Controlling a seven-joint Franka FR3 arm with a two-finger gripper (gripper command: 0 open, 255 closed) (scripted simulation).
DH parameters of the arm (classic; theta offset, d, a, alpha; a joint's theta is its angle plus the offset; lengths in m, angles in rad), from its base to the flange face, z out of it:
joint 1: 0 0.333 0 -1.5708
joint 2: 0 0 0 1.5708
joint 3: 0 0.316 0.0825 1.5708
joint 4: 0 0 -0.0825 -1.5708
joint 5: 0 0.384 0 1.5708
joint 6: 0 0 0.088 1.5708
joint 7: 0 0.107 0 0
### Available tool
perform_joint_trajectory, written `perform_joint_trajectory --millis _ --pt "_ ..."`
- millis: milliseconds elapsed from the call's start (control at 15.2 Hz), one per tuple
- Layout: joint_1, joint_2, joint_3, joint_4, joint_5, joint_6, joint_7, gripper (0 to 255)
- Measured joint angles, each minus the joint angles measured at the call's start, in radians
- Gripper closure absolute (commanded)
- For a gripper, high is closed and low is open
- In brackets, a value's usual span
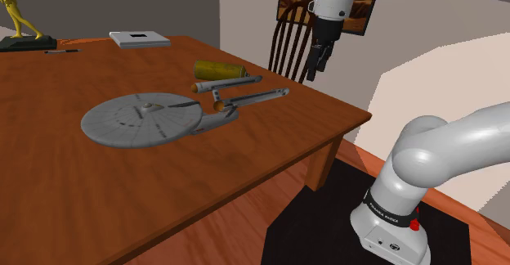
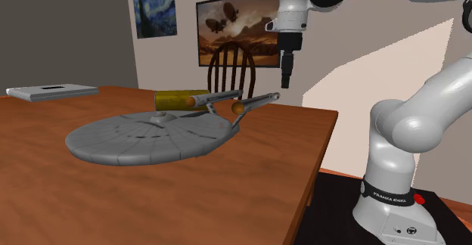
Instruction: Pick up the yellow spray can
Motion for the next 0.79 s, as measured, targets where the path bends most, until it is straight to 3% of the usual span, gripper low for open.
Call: perform_joint_trajectory --millis 396,792 --pt "0.016 0.163 -0.003 0.103 0.029 0.057 -0.01 0" --pt "0.037 0.412 -0.012 0.304 0.073 0.102 -0.041 0"
